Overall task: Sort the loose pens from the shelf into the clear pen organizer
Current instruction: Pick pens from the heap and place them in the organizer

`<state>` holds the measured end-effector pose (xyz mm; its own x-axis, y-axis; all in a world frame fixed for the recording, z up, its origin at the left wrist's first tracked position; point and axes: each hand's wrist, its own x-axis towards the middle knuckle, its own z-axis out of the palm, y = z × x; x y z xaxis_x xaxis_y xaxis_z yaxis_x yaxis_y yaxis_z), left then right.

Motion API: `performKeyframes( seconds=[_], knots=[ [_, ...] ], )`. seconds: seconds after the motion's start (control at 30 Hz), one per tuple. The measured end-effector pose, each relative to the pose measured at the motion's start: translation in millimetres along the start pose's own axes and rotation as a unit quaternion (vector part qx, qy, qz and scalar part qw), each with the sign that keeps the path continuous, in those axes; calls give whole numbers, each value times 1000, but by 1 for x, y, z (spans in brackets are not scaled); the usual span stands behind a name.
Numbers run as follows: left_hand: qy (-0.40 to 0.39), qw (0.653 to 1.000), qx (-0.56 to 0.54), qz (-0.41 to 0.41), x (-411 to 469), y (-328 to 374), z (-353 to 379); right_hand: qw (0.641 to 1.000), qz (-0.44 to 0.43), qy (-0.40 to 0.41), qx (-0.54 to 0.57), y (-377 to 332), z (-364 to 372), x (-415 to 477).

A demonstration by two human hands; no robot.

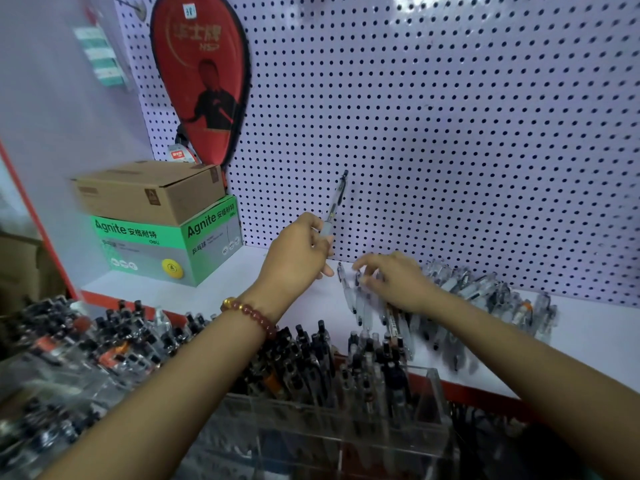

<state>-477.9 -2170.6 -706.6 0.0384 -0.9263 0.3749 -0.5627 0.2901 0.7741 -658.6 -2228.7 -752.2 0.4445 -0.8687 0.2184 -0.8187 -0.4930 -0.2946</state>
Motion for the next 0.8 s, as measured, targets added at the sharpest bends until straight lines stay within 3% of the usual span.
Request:
performKeyframes(
  seconds=[0.07,0.17,0.37,0.53,0.6,0.67,0.73,0.8],
  knots=[
    [-5,1000,6,1,-1,0,0,991,-47,-69,-105,-4,9,-1],
    [-9,1000,2,-3,-2,0,0,980,-54,-120,-152,-10,15,4],
    [-5,1000,-7,-15,1,-3,0,994,4,-91,-63,-22,20,12],
    [-6,1000,-21,-20,1,-6,0,990,106,6,94,-23,2,13],
    [-6,999,-43,-29,1,-5,1,953,165,42,249,-23,-12,12],
    [2,997,-67,-33,-1,-1,0,892,204,66,399,-27,-28,10],
    [16,996,-86,-14,-3,5,0,834,191,82,512,-38,-44,3],
    [38,993,-104,31,-4,14,-1,808,141,93,564,-53,-58,-6]
  ],
)
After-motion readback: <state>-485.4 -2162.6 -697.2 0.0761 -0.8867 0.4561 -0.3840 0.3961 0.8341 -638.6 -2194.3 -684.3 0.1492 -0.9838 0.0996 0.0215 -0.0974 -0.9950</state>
